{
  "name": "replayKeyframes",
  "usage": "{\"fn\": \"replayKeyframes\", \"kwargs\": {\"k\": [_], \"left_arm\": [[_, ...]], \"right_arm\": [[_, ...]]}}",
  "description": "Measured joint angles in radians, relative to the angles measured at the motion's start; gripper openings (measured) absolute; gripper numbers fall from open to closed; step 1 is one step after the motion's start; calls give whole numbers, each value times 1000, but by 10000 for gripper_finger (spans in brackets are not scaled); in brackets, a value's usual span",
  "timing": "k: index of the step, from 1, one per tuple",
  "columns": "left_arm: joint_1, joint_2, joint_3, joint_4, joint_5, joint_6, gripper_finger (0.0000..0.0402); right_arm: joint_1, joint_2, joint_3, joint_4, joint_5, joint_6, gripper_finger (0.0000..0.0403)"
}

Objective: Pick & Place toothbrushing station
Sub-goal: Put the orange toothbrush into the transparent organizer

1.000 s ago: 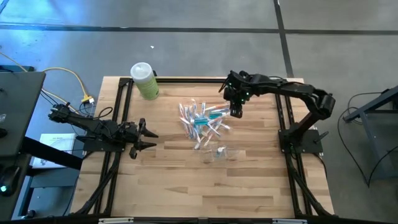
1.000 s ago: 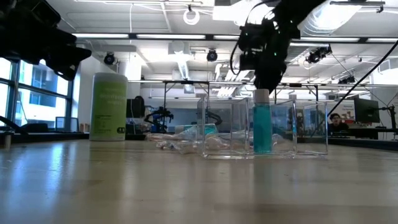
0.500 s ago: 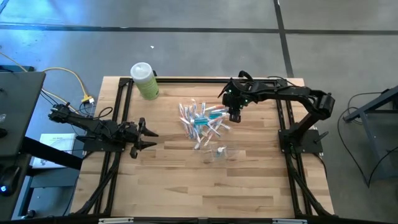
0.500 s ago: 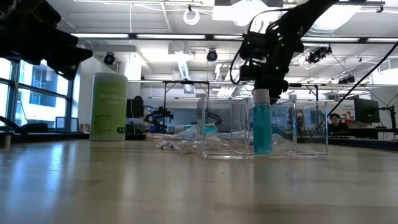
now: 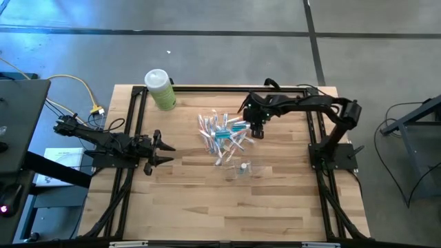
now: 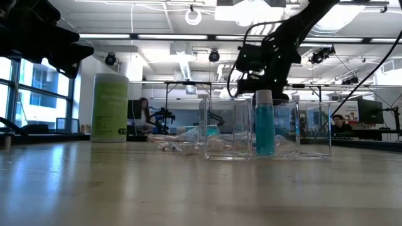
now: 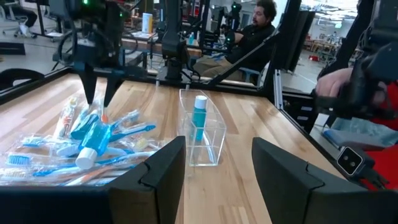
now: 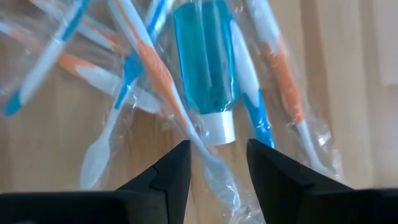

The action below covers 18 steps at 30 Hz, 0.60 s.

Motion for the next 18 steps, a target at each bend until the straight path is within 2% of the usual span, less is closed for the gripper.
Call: {"fn": "replayKeyframes", "kwargs": {"k": [7, 10, 12, 16, 18], "left_arm": [[0, 0, 0, 1, 0, 0, 180], [0, 0, 0, 1, 0, 0, 180], [0, 0, 0, 1, 0, 0, 180], [0, 0, 0, 1, 0, 8, 180], [0, 0, 0, 1, 0, 9, 180]], "right_arm": [[0, 46, 0, -7, 4, 0, 148], [9, 46, 0, -17, 14, 0, 132], [18, 40, 0, -36, 64, 0, 110], [47, 32, 0, -66, 227, 7, 48], [59, 31, 0, -91, 291, 6, 41]]}}
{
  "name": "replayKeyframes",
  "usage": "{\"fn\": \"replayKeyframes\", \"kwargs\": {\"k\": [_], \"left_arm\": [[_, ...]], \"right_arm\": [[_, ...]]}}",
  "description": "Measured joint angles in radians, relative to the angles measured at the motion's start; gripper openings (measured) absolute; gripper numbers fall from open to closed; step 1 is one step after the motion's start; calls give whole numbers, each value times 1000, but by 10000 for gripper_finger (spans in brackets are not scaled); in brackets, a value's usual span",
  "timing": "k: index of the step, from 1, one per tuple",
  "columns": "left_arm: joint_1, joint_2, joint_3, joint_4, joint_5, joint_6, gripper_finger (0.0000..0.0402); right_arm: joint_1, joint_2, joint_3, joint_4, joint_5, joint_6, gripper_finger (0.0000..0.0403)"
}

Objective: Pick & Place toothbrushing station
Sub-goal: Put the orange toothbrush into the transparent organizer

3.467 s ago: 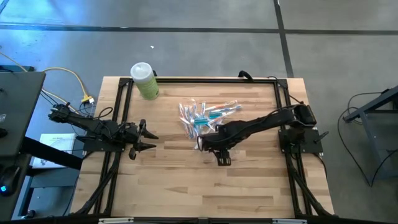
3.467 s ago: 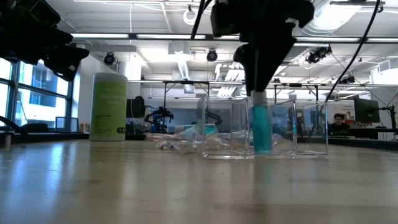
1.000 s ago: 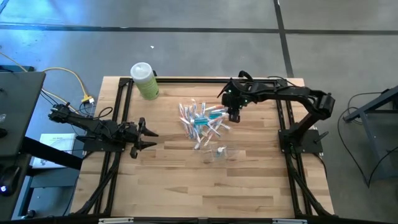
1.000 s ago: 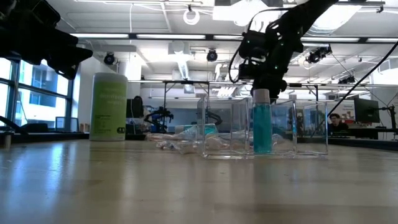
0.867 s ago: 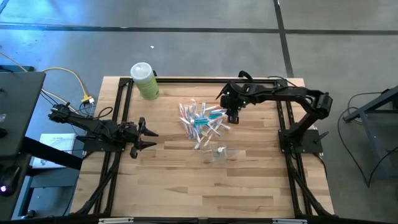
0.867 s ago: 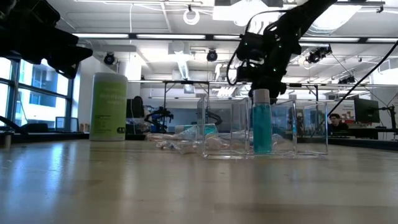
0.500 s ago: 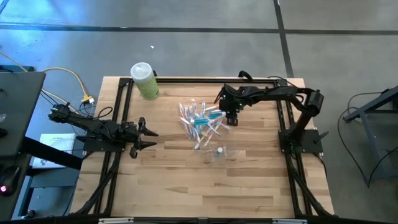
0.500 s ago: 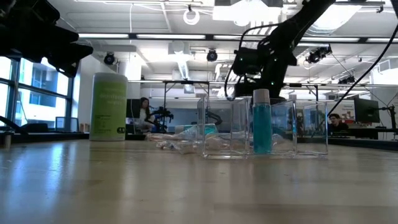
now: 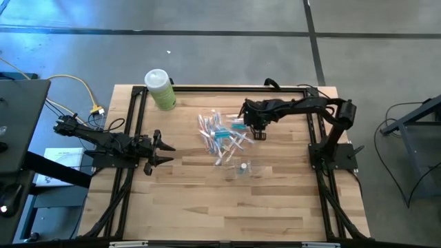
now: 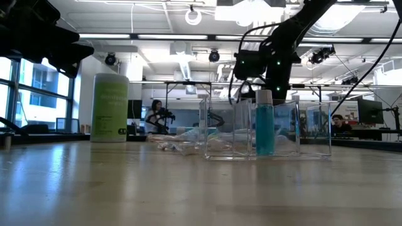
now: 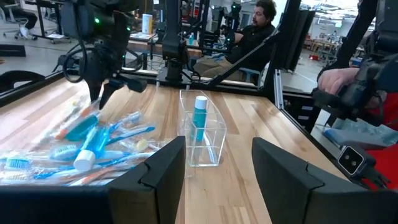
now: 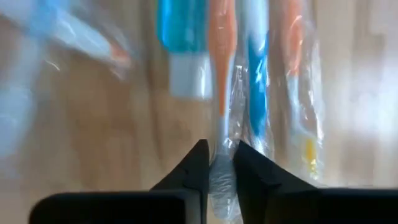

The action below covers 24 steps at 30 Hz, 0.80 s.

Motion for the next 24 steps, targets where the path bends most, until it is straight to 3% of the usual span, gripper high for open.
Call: {"fn": "replayKeyframes", "kwargs": {"k": [8, 15, 18, 21, 24], "left_arm": [[0, 0, 0, 0, 0, 0, 180], [0, 0, 0, -5, 0, 0, 180], [0, 0, 0, -5, 0, 0, 180], [0, 0, 0, -5, 0, -1, 180], [0, 0, 0, -4, 0, 0, 180]], "right_arm": [[104, -71, 0, -112, 203, 74, 48], [269, -209, 0, -213, 365, 153, 43], [371, -279, 0, -269, 489, 158, 43], [503, -334, 0, -302, 688, 129, 43], [642, -358, 0, -302, 866, 17, 49]]}}
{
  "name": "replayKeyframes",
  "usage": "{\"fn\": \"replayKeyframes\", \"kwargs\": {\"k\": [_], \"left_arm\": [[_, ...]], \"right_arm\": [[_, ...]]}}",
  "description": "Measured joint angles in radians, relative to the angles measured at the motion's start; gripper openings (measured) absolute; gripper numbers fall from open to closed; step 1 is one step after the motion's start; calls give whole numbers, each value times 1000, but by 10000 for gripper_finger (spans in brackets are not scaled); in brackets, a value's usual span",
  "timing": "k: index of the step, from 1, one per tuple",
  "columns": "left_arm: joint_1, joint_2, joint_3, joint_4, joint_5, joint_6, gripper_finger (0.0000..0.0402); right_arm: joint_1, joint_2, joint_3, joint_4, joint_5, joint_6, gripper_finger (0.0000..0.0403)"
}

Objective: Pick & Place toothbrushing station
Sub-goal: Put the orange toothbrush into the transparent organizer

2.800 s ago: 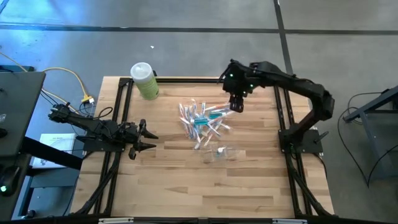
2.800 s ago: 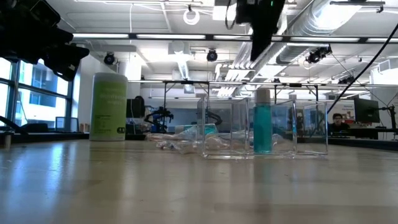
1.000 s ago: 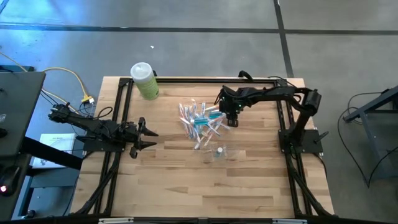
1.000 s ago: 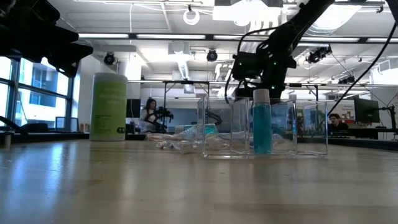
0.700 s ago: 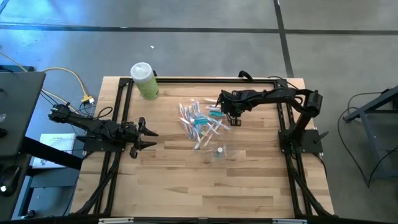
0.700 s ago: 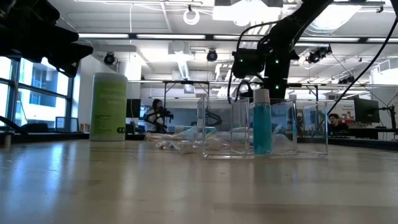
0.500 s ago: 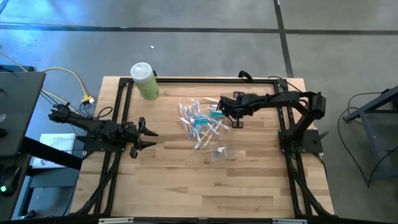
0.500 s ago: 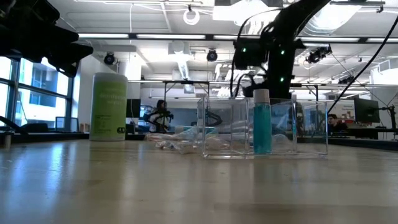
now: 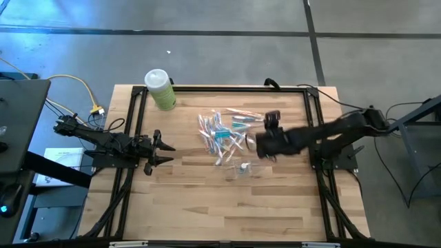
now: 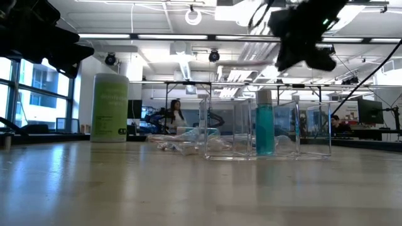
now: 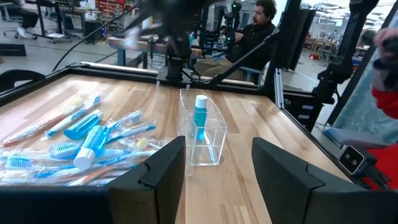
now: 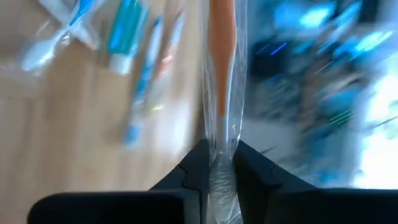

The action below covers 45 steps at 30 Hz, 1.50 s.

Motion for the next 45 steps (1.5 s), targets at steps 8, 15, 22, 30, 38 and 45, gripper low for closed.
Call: {"fn": "replayKeyframes", "kwargs": {"k": [8, 15, 22, 30, 38, 45], "left_arm": [[0, 0, 0, 0, 0, -1, 180], [0, 0, 0, 0, 0, -1, 180], [0, 0, 0, 0, 0, -1, 180], [0, 0, 0, 0, 0, 0, 180], [0, 0, 0, 0, 0, 0, 180], [0, 0, 0, -7, 0, -1, 180]], "right_arm": [[227, 33, 0, 323, 313, -488, 43], [243, 58, 1, 474, 251, -699, 48], [214, 61, 1, 573, 196, -767, 47], [207, 61, 0, 969, 10, -1132, 46], [218, 61, 1, 1312, -213, -1504, 47], [232, 61, 19, 1214, -182, -1512, 47]]}}
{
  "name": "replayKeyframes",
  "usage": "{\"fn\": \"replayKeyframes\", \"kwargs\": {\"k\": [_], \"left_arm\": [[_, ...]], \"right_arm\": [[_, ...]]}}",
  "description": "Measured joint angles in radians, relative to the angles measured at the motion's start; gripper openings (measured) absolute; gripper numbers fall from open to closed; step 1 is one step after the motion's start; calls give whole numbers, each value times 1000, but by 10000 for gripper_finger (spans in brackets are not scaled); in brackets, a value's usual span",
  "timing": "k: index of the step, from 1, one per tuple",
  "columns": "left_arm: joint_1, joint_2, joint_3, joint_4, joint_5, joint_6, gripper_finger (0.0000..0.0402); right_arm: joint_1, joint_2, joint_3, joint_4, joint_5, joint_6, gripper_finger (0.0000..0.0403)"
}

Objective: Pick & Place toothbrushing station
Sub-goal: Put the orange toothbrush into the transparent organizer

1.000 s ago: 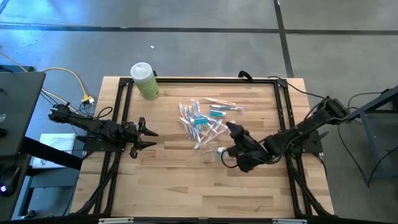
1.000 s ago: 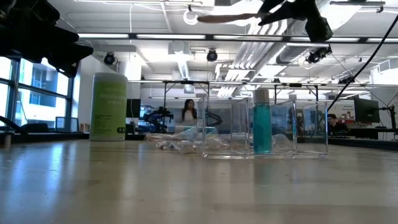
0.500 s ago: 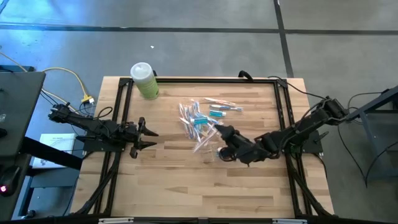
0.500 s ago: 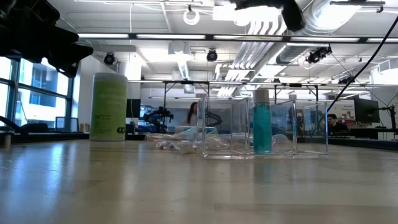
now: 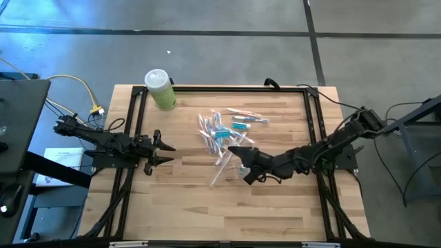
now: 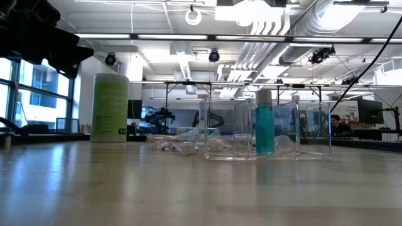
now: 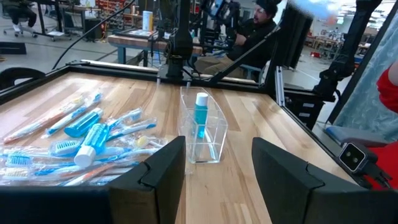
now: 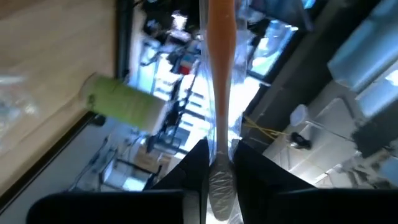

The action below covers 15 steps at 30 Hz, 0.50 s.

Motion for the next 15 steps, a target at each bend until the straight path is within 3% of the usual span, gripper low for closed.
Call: {"fn": "replayKeyframes", "kwargs": {"k": [7, 11, 15], "left_arm": [[0, 0, 0, 129, 1, -85, 180], [0, 37, 0, 297, 14, -249, 180], [0, 163, 0, 469, 13, -453, 180]], "right_arm": [[99, 0, 116, -169, 10, 39, 47], [118, 0, 124, -177, 13, 57, 47], [99, 23, 125, -168, 14, 56, 48]]}}
